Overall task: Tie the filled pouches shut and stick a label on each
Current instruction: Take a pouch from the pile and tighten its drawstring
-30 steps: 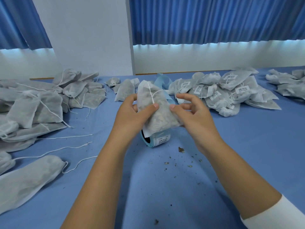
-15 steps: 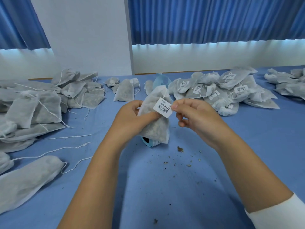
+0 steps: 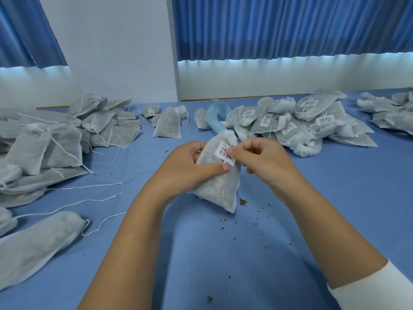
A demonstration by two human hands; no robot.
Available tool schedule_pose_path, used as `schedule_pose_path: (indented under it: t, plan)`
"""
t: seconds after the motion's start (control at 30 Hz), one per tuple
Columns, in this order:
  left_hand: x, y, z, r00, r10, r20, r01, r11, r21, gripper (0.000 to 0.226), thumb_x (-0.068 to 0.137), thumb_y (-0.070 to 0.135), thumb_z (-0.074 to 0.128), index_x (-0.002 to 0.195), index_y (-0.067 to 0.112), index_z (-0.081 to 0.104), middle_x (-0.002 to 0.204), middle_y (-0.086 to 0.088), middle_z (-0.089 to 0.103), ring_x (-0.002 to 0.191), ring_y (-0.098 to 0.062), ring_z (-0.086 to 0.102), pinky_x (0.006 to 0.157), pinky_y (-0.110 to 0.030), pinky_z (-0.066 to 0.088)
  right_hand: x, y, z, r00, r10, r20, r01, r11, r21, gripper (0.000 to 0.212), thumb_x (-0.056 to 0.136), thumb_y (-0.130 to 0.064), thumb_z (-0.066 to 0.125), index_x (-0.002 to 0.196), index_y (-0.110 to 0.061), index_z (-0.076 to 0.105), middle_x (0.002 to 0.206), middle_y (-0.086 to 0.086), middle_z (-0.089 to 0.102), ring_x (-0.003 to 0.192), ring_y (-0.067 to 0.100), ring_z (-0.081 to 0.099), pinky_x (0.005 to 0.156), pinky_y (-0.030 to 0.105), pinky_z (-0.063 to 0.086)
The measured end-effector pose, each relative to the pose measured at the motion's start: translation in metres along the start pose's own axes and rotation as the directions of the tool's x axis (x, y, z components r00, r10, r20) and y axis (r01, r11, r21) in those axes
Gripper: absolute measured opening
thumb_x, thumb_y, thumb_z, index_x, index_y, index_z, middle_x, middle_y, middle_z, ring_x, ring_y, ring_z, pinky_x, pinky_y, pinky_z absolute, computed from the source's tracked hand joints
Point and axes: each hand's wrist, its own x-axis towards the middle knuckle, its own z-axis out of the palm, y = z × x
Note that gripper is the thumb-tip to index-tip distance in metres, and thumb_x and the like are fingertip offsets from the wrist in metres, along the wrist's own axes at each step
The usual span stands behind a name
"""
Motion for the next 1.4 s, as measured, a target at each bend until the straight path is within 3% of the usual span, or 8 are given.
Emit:
schedule_pose_path:
  t: [0.13,0.3,0.4,0.5,0.6,1.13,1.3,1.4]
  plan:
    - [0.004,0.002,0.006,0.991,-0.019,-0.135,0.020,1.000,0.007,0.036,0.084,0.057,0.067,0.087,0.022,0.071,0.079,0.009,0.069,0.070,-0.006,0.062,0.068,-0.022,0.046,-0.003,0.000,0.006,0.999,-0.041,0.000,0.041,0.999,0.020,0.020,0.077,-0.027,0.080,0.077,-0.010,0.070,0.070,0.000,0.060,0.063,0.007,0.050,0.053,0.014,0.041]
    - [0.007,0.001,0.011,0.963,0.066,-0.261,-0.059,0.998,0.032,0.036,0.099,0.038,0.054,0.085,0.007,0.064,0.072,0.001,0.054,0.065,-0.010,0.046,0.060,-0.025,0.037,-0.004,-0.001,0.011,0.994,-0.072,-0.082,0.077,0.996,0.055,0.021,0.074,-0.028,0.083,0.088,-0.020,0.068,0.078,-0.007,0.064,0.060,0.002,0.054,0.056,0.013,0.045]
    - [0.008,0.002,0.012,0.951,0.071,-0.302,-0.081,0.997,-0.019,0.037,0.100,0.037,0.053,0.084,0.005,0.062,0.071,-0.006,0.056,0.068,-0.010,0.049,0.065,-0.030,0.039,-0.002,0.000,0.010,0.994,0.030,-0.107,-0.016,0.992,0.125,0.038,0.073,-0.038,0.081,0.105,-0.029,0.062,0.095,-0.007,0.069,0.081,0.005,0.067,0.068,0.023,0.054]
    - [0.009,0.002,0.011,0.946,0.074,-0.315,-0.106,0.991,-0.085,0.037,0.099,0.039,0.055,0.090,0.004,0.067,0.079,-0.009,0.061,0.072,-0.013,0.052,0.067,-0.030,0.042,-0.002,-0.002,0.005,0.988,0.140,0.058,-0.150,0.960,0.238,0.020,0.082,-0.038,0.074,0.094,-0.022,0.073,0.096,0.000,0.074,0.088,0.018,0.071,0.077,0.034,0.058]
    - [0.009,0.002,0.011,0.945,0.073,-0.319,-0.118,0.985,-0.126,0.030,0.097,0.039,0.059,0.078,0.017,0.070,0.072,0.004,0.063,0.066,-0.006,0.054,0.057,-0.017,0.043,-0.004,-0.004,0.006,0.975,0.142,0.172,-0.189,0.936,0.296,0.017,0.088,-0.031,0.067,0.078,-0.022,0.077,0.085,-0.002,0.075,0.074,0.010,0.069,0.065,0.025,0.054]
    - [0.011,0.001,0.014,0.952,-0.022,-0.305,-0.054,0.970,-0.239,0.030,0.090,0.043,0.068,0.076,0.017,0.072,0.072,0.006,0.067,0.065,-0.005,0.060,0.060,-0.021,0.049,-0.010,-0.007,0.013,0.987,0.078,0.142,-0.131,0.901,0.413,0.036,0.084,-0.014,0.073,0.118,-0.012,0.061,0.098,0.003,0.076,0.090,0.017,0.073,0.074,0.032,0.059]
    - [0.014,-0.003,0.011,0.895,-0.073,-0.440,-0.038,0.970,-0.239,0.024,0.089,0.038,0.070,0.076,0.018,0.070,0.071,0.006,0.067,0.063,-0.005,0.059,0.058,-0.020,0.048,-0.009,-0.007,0.009,0.978,0.088,0.189,-0.145,0.939,0.312,0.049,0.086,-0.027,0.071,0.128,-0.033,0.046,0.090,-0.006,0.076,0.082,0.011,0.073,0.062,0.030,0.058]
    - [0.017,-0.007,0.016,0.833,-0.098,-0.544,-0.046,0.968,-0.245,0.032,0.092,0.038,0.067,0.079,0.008,0.067,0.070,0.001,0.061,0.065,-0.012,0.054,0.062,-0.029,0.044,-0.012,-0.006,0.012,0.970,-0.038,0.241,-0.027,0.965,0.260,0.057,0.091,-0.015,0.065,0.130,-0.040,0.032,0.093,0.005,0.075,0.071,0.015,0.068,0.053,0.026,0.053]
